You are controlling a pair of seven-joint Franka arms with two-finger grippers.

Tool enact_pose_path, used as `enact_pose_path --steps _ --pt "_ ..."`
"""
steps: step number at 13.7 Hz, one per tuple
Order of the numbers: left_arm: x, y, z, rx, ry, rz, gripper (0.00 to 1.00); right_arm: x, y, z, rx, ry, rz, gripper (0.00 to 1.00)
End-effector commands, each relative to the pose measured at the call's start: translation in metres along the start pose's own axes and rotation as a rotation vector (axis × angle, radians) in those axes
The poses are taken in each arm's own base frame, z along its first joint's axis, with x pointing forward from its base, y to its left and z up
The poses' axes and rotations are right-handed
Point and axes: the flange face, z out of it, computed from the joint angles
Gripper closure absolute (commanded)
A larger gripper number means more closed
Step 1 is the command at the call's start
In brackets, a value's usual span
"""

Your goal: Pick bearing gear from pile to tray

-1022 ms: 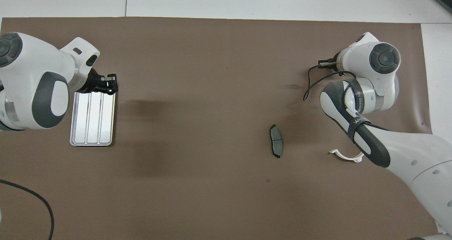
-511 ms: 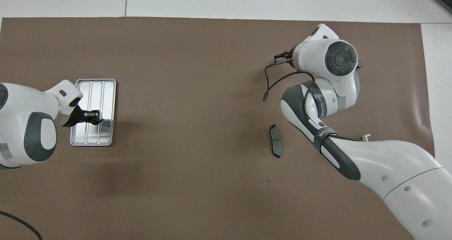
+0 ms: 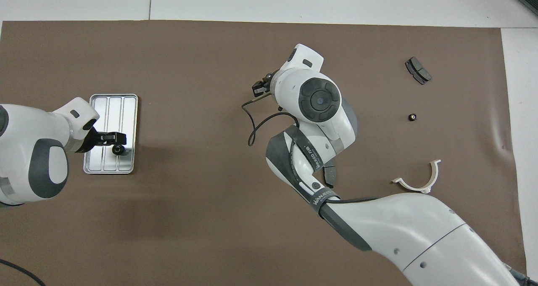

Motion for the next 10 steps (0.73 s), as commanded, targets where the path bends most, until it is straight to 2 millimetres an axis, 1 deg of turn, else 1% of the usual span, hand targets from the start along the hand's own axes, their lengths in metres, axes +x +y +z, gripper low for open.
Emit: enact_pose_path --steps 1,2,3,4,5,6,7,8,9,10 --pt "0.03 0.012 -0.052 -0.023 0.032 0.021 0.0 -0.003 -0.042 -0.003 0.01 0.012 -0.038 0.88" --pt "0.037 0.015 -0.071 -0.029 0.018 0.028 0.0 -0.008 -0.063 -0.005 0.015 0.014 -0.049 0.86" --pt "0.045 0.021 -0.089 -0.036 0.002 0.028 0.0 -0.014 -0.082 -0.005 0.018 0.014 -0.059 0.81" --pt "0.05 0.04 -0.097 -0.042 -0.012 0.036 0.0 -0.02 -0.098 -0.003 0.015 0.013 -0.078 0.78" --pt "0.054 0.061 -0.104 -0.043 -0.008 0.01 0.0 -0.026 -0.106 0.001 0.015 0.006 -0.091 0.76" --pt "0.055 0.077 -0.108 -0.039 -0.002 -0.033 0.0 -0.034 -0.12 0.007 0.018 -0.006 -0.114 0.71" --pt "0.058 0.095 -0.104 -0.041 -0.001 -0.043 0.0 -0.045 -0.136 0.016 0.026 -0.023 -0.132 0.67" --pt "0.059 0.101 -0.103 -0.042 0.008 -0.039 0.0 -0.048 -0.14 0.019 0.028 -0.028 -0.128 0.62" --pt "0.059 0.103 -0.1 -0.043 0.026 -0.036 0.0 -0.05 -0.142 0.019 0.028 -0.031 -0.126 0.55" --pt "0.06 0.109 -0.098 -0.046 0.051 -0.028 0.0 -0.053 -0.144 0.02 0.025 -0.039 -0.129 0.51"
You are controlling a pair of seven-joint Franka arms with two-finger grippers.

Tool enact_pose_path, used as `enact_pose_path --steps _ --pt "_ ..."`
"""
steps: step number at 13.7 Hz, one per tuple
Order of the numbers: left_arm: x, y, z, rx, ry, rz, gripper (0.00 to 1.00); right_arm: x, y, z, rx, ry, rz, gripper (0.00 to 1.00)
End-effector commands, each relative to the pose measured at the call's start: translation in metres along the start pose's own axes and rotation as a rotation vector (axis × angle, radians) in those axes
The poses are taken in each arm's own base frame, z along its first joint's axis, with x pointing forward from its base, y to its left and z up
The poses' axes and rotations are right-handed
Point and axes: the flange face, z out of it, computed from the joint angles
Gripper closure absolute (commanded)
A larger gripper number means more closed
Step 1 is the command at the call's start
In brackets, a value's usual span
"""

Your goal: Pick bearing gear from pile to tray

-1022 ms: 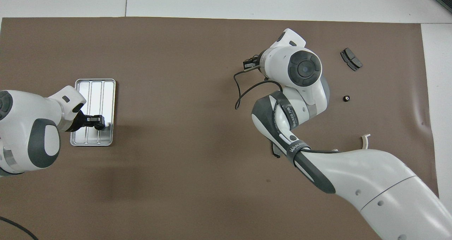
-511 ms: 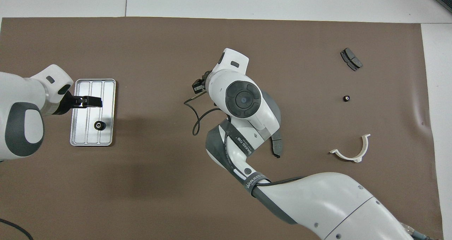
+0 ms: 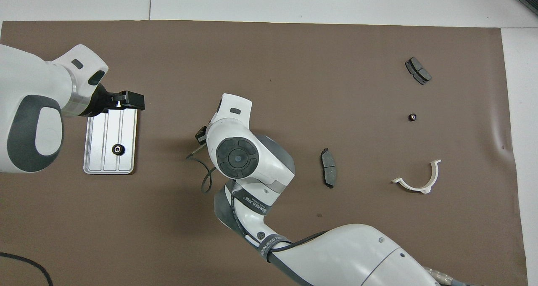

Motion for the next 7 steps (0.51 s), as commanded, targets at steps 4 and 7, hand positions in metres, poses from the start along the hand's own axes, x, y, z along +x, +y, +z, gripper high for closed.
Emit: enact_pose_path --steps 4,7 --pt "0.012 0.016 0.02 -0.013 0.073 -0.024 0.0 0.0 -0.001 0.001 -0.023 0.001 0.004 0.34" --pt "0.008 0.08 0.069 -0.006 0.081 -0.09 0.0 0.008 0.032 -0.003 -0.054 -0.004 0.04 0.34"
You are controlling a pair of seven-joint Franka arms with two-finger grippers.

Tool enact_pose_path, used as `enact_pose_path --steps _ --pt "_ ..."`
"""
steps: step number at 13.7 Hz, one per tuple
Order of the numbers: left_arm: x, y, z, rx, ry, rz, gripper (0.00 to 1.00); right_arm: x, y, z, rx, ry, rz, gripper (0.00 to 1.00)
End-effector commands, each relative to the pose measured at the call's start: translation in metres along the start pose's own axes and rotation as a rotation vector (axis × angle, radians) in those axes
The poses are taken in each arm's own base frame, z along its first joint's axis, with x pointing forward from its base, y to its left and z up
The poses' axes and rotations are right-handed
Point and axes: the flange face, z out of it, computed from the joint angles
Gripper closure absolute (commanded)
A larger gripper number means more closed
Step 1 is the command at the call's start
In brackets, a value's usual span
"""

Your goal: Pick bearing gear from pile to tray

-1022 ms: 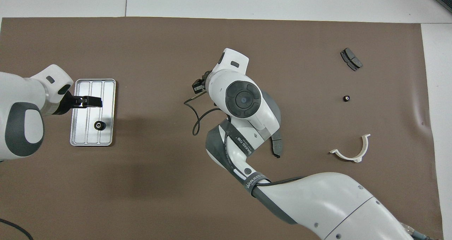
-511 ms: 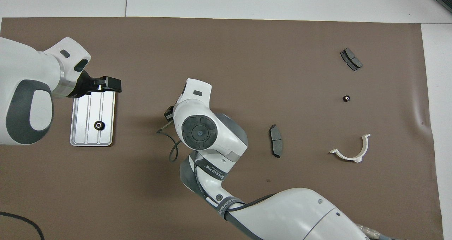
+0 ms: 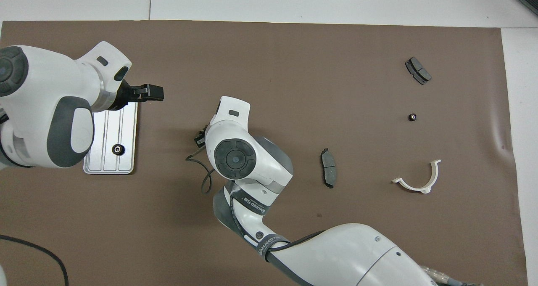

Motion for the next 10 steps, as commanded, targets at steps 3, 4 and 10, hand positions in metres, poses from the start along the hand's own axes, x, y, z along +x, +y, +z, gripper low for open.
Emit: enact_pose_path --steps 3,4,10 --pt "-0.026 0.09 0.087 0.071 0.02 -0.076 0.0 0.016 0.099 -0.004 -0.092 -0.009 0.112 0.34" --pt "-0.036 0.111 0.103 0.074 0.03 -0.097 0.0 0.017 0.129 -0.002 -0.11 -0.013 0.148 0.34" --pt "-0.072 0.13 0.141 0.126 -0.011 -0.166 0.15 -0.029 0.287 0.016 -0.224 -0.165 0.343 0.34"
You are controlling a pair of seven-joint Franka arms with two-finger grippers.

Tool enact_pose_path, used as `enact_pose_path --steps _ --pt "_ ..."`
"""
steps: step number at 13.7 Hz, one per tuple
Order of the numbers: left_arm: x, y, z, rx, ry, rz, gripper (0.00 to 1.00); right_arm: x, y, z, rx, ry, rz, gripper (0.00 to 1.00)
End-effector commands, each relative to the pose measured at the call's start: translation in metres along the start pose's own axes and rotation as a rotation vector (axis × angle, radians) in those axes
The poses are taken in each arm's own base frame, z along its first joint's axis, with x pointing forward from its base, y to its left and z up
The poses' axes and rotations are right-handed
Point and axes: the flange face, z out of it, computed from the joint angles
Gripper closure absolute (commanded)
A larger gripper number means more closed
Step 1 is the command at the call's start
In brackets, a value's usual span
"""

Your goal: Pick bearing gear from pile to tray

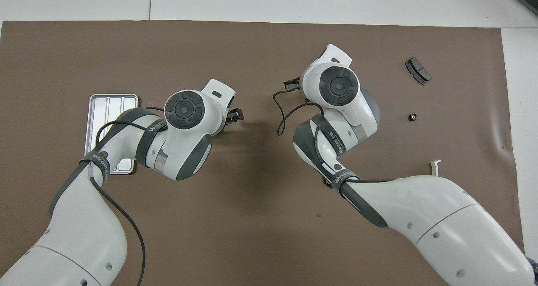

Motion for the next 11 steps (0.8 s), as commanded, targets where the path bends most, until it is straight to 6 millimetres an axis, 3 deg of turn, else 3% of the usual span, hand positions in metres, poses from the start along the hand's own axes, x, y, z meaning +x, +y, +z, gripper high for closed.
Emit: enact_pose_path --steps 1,4,6,8,11 --pt "-0.009 -0.008 0.005 0.024 0.006 -0.009 0.21 -0.01 0.051 0.007 -0.06 -0.087 0.06 0.34" --pt "-0.011 -0.011 0.008 0.017 0.012 -0.017 0.31 -0.015 0.105 0.012 -0.113 -0.172 0.124 0.32" --pt "-0.011 -0.013 0.009 0.017 0.012 -0.042 0.47 -0.018 0.145 -0.004 -0.127 -0.196 0.09 0.32" --pt "-0.009 -0.014 0.008 0.015 0.014 -0.043 1.0 -0.024 0.175 -0.023 -0.129 -0.203 0.048 0.31" --pt "0.0 -0.013 0.0 0.007 0.027 -0.031 1.0 -0.031 0.207 -0.026 -0.135 -0.216 0.026 0.3"
